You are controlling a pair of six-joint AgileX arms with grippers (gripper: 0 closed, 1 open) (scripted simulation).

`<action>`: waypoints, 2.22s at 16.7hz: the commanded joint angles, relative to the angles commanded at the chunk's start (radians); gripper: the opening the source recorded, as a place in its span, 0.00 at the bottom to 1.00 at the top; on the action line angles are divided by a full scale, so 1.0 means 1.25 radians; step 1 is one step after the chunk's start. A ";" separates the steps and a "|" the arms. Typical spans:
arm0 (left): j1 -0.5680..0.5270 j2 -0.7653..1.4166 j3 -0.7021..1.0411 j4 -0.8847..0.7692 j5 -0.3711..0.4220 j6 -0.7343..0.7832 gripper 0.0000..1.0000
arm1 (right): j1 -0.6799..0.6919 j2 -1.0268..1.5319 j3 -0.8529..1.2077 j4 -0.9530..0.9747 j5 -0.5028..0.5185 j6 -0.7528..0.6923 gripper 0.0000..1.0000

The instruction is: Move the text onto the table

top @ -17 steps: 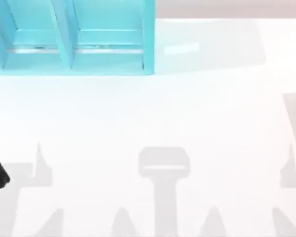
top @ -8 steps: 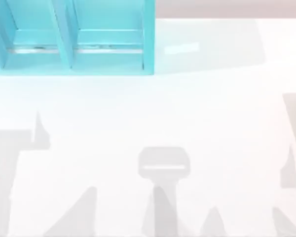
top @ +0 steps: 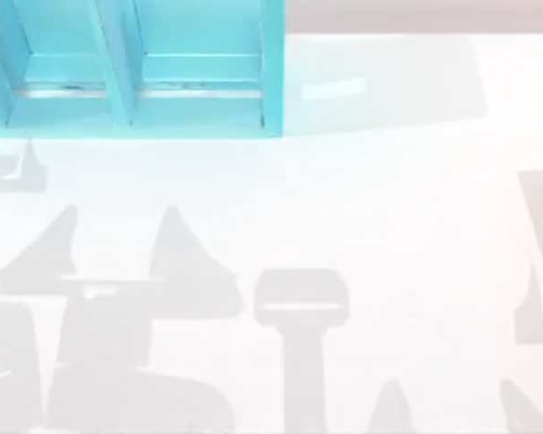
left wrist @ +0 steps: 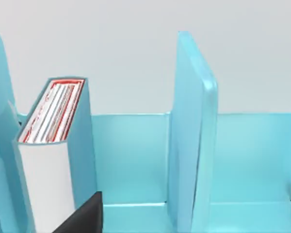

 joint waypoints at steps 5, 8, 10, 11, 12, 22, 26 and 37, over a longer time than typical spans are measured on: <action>0.087 0.377 0.151 0.183 0.097 0.017 1.00 | 0.000 0.000 0.000 0.000 0.000 0.000 1.00; 0.123 0.522 0.217 0.261 0.134 0.025 1.00 | 0.000 0.000 0.000 0.000 0.000 0.000 1.00; 0.137 0.576 0.244 0.293 0.149 0.029 1.00 | 0.000 0.000 0.000 0.000 0.000 0.000 1.00; 0.141 0.590 0.251 0.302 0.153 0.030 1.00 | 0.000 0.000 0.000 0.000 0.000 0.000 1.00; 0.142 0.596 0.254 0.305 0.154 0.030 1.00 | 0.000 0.000 0.000 0.000 0.000 0.000 1.00; 0.109 0.663 0.374 0.255 0.122 0.025 1.00 | 0.000 0.000 0.000 0.000 0.000 0.000 1.00; 0.070 0.742 0.525 0.189 0.084 0.018 1.00 | 0.000 0.000 0.000 0.000 0.000 0.000 1.00; 0.046 0.783 0.604 0.151 0.061 0.015 0.77 | 0.000 0.000 0.000 0.000 0.000 0.000 1.00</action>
